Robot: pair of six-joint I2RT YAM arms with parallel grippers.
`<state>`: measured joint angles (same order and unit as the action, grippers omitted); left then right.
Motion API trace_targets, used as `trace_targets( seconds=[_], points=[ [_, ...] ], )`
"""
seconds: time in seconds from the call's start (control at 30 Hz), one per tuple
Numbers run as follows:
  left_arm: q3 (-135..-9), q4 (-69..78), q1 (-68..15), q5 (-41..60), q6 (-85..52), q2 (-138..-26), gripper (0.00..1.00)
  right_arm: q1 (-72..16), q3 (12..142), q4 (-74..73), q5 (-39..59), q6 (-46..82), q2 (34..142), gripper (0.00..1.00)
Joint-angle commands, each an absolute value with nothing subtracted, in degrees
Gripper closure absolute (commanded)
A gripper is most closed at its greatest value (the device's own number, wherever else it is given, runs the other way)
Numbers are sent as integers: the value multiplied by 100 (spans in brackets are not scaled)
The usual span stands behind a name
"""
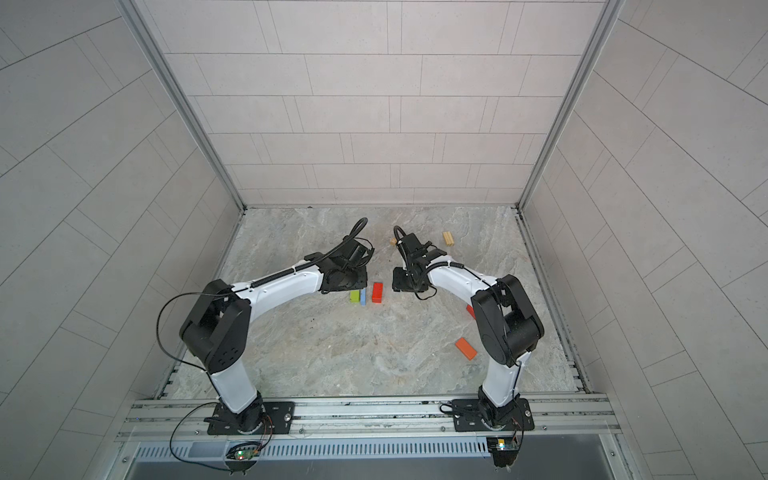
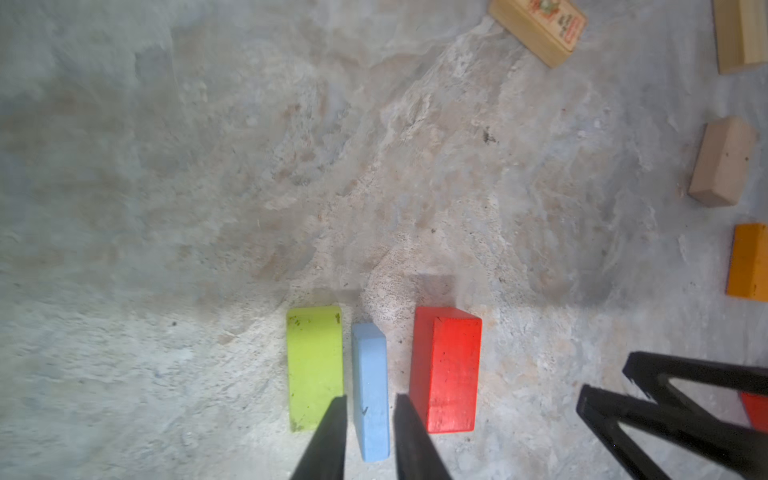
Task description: Build the wood block tower
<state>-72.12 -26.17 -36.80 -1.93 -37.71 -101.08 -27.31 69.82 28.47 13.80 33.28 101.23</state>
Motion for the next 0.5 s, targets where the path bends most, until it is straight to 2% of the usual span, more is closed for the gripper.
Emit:
trace_targets(
  seconds=[0.0, 0.07, 0.2, 0.47],
  points=[
    [-7167, -2905, -3599, -372, -3640, -9984, 77, -2719, 6887, 2882, 1363, 3327, 9889, 49],
    [-7014, -2789, -3513, -215, -3636, -9983, 76, -2721, 6873, 2883, 1365, 3327, 9864, 49],
    [-6650, -2379, -3297, 162, -3635, -10026, 66, -2723, 6839, 2892, 1346, 3314, 9781, 48],
    [-6640, -2277, -3208, 202, -3507, -10284, 50, -2718, 6808, 2908, 1326, 3305, 9758, 48]
  ],
)
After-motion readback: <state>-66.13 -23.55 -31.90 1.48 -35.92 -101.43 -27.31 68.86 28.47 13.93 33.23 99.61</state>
